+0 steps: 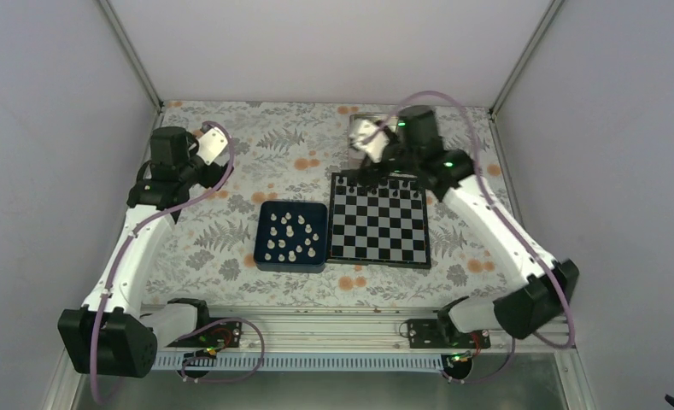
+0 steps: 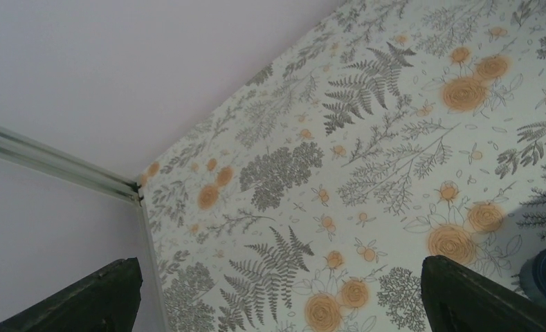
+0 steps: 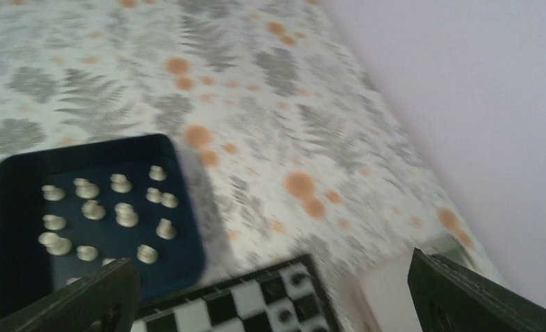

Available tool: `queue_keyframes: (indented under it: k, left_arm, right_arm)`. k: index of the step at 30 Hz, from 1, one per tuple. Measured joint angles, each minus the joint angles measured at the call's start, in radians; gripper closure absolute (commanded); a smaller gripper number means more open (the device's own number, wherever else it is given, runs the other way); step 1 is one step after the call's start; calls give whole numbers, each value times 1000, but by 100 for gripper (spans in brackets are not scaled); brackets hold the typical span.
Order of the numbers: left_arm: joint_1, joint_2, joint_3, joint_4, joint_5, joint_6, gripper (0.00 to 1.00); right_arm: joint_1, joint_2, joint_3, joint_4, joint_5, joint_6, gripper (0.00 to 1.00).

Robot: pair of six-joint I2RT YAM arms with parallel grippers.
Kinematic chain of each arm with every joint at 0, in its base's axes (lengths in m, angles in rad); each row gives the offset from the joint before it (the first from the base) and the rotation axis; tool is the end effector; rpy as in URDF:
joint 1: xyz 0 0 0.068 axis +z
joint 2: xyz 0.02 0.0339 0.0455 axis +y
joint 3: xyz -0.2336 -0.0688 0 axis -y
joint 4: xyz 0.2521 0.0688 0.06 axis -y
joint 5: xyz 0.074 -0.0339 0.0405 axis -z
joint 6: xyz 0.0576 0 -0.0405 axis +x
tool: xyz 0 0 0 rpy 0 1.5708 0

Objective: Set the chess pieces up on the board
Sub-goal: Pick up the chess piece from the storage box.

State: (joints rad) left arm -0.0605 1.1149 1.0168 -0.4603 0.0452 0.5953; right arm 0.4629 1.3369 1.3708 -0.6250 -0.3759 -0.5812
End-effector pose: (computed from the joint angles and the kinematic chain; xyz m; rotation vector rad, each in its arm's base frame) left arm 0.2848 -0.0199 0.2886 0.7146 2.0174 0.2668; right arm 0.2784 0.1626 0.3382 -1.2454 1.7330 0.3362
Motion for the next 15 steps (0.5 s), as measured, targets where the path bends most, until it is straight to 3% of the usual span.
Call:
queue_keyframes:
  k: [8, 11, 15]
  left_arm:
    - [0, 0, 26, 10, -11, 0, 0]
    - [0, -2, 25, 18, -23, 0, 0]
    - [0, -19, 3, 33, -46, 0, 0]
  right_arm:
    - [292, 293, 90, -21, 92, -34, 4]
    - [337, 402, 114, -35, 105, -42, 22]
    - [365, 537, 206, -79, 100, -48, 36]
